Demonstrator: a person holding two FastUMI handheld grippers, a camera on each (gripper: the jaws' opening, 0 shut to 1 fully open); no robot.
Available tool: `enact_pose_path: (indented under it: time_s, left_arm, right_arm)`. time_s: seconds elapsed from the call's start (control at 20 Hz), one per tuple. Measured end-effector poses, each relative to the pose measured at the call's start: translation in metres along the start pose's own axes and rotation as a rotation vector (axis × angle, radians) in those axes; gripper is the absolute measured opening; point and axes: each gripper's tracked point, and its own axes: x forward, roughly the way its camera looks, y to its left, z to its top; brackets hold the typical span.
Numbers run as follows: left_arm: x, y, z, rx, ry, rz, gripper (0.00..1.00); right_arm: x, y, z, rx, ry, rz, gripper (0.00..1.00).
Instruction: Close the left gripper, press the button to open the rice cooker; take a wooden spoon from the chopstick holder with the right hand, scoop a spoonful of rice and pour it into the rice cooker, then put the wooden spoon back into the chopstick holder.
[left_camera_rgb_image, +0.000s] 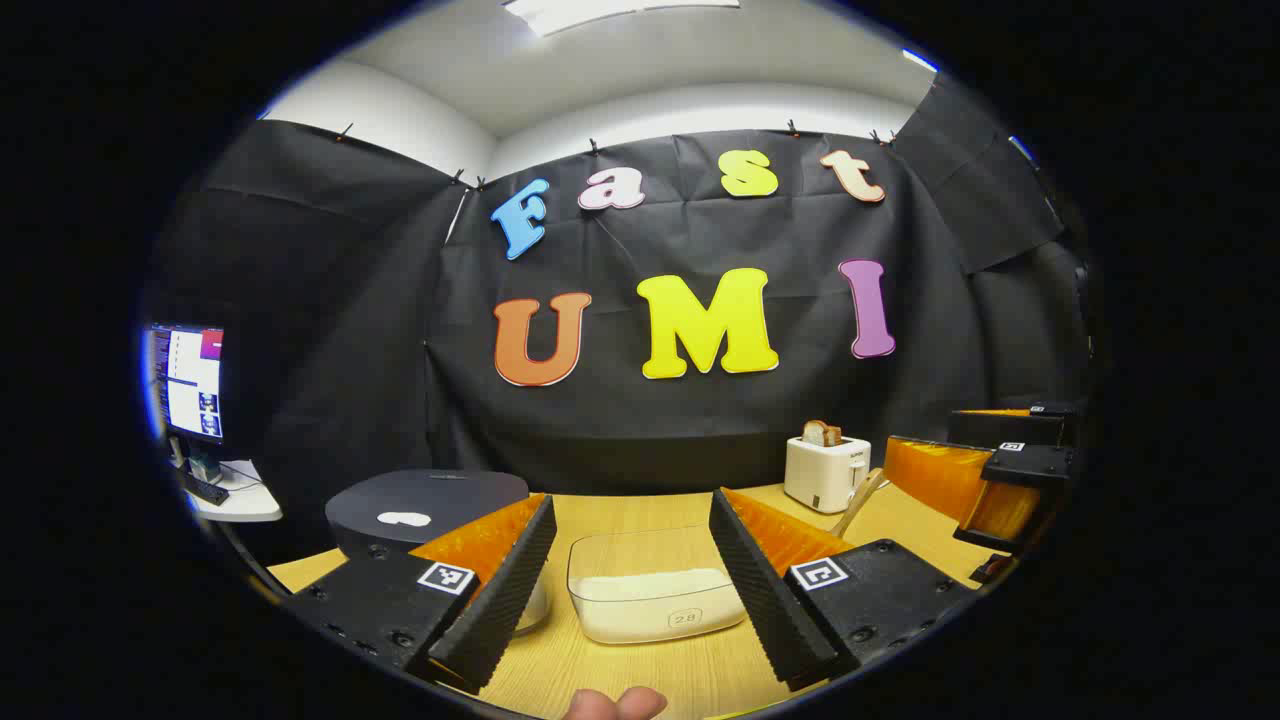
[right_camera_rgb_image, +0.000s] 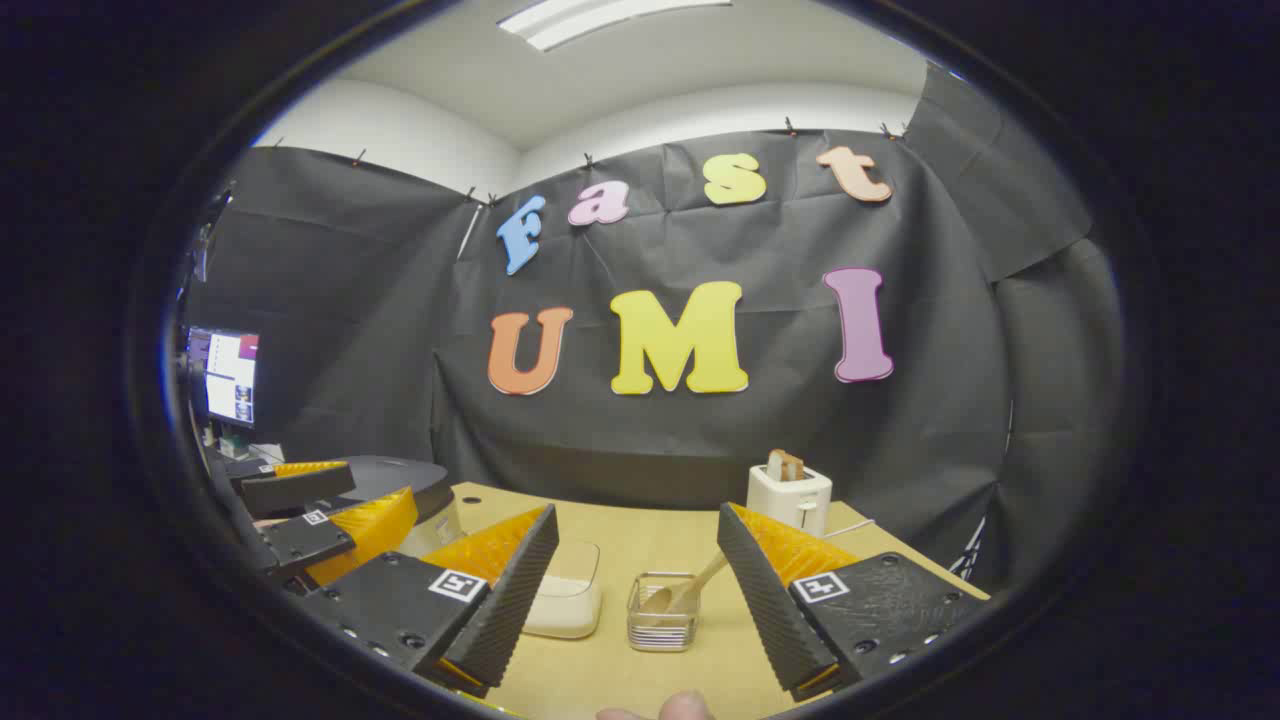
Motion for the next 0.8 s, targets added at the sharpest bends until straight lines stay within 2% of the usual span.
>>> enact_pose_path:
  time_s: [0.4, 0.5, 0.8]
  left_arm:
    - [0.003, 0.008, -0.003, -0.005, 0.008, 0.006, 0.98]
    - [0.002, 0.017, -0.005, -0.018, 0.013, 0.033, 0.99]
    - [0.004, 0.015, -0.005, -0.016, 0.013, 0.024, 0.99]
  right_arm:
    - [0.009, 0.012, -0.007, 0.034, 0.001, 0.004, 0.95]
    - [0.011, 0.014, -0.008, 0.043, 0.004, 0.007, 0.96]
    - [0.01, 0.024, -0.005, 0.025, -0.003, 0.033, 0.94]
